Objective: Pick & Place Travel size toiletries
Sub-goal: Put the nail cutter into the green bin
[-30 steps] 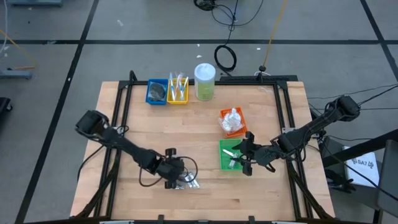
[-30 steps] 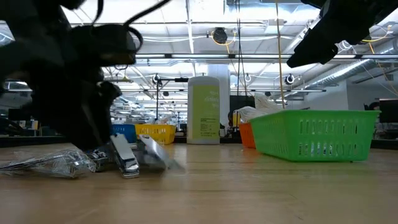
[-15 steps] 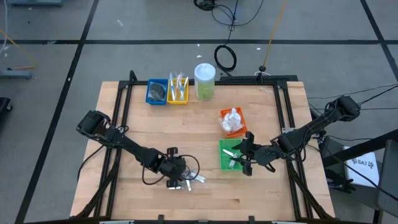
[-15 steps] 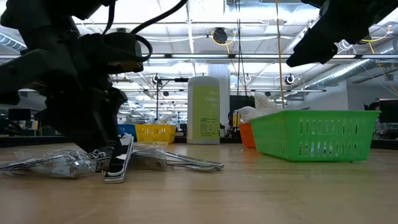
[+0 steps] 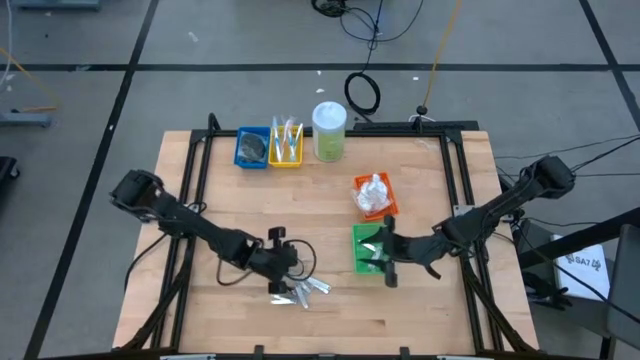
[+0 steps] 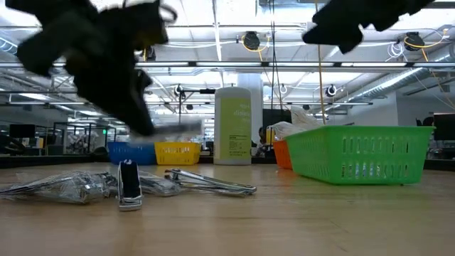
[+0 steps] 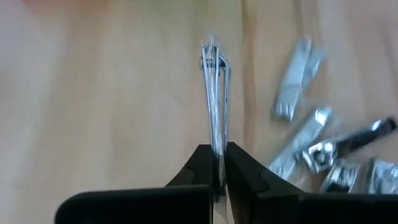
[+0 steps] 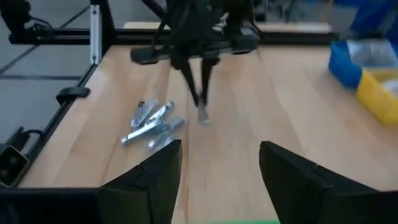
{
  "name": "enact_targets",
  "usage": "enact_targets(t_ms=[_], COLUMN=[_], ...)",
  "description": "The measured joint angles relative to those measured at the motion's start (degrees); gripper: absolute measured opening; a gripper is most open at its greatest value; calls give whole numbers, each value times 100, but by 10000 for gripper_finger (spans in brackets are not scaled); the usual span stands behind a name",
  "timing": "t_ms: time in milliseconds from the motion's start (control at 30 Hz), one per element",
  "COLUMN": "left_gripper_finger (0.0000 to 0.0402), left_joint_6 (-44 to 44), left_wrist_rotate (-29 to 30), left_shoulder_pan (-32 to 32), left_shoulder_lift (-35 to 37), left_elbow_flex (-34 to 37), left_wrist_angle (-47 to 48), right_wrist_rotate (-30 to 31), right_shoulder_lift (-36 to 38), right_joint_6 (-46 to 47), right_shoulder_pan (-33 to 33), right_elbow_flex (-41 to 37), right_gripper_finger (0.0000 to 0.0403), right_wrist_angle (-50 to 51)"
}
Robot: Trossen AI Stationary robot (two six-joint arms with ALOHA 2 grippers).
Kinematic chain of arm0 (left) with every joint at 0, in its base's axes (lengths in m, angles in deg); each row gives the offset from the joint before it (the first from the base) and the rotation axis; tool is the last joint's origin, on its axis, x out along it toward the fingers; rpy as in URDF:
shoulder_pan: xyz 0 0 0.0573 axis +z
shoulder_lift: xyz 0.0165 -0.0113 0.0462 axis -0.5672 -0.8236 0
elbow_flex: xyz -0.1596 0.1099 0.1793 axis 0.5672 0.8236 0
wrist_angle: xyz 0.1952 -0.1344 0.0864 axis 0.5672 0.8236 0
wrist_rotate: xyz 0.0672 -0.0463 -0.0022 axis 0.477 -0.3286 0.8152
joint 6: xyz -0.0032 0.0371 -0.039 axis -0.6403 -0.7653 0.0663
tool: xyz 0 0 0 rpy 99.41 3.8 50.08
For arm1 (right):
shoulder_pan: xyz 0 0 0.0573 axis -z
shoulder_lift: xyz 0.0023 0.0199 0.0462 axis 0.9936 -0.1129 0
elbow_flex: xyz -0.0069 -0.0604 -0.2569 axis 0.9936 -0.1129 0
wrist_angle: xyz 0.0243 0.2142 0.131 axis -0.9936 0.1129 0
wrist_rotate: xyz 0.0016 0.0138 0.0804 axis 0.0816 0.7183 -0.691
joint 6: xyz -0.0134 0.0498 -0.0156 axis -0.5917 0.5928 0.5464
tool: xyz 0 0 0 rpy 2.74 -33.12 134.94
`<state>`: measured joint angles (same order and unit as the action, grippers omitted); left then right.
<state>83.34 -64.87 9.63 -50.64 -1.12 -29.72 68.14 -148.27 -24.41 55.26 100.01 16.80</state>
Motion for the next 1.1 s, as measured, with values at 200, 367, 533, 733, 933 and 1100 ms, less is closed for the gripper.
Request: enact_targets(t_ms=[200, 367, 533, 733, 933, 1100], left_gripper_finger=[13, 11, 8, 17, 7, 22], left_joint_6=[-961, -1591, -1679, -1740, -1755, -1753], left_wrist_rotate=[615, 536, 524, 444, 435, 394], left_shoulder_pan=[-1, -7, -4, 26, 70, 151], left_shoulder_lift=[610, 659, 597, 565, 565, 565], left_elbow_flex=[-8, -11, -8, -9, -9, -9], left_wrist_angle=[-993, -1652, -1783, -1937, -1941, -1947], right_wrist_rotate=[-32, -40, -678, -1434, -1553, -1596], right_shoulder_lift=[-1002, -1802, -2254, -2545, -2570, -2565], right_joint_6=[-1014, -1408, -1318, -995, -937, -995], right_shoulder_pan=[202, 434, 699, 953, 993, 993], right_elbow_flex=[-2, -5, -2, -4, 2, 2], right_gripper_finger=[201, 201, 201, 195, 179, 139], right_wrist_angle=[-1669, -2956, -3915, -4643, -4692, -4696])
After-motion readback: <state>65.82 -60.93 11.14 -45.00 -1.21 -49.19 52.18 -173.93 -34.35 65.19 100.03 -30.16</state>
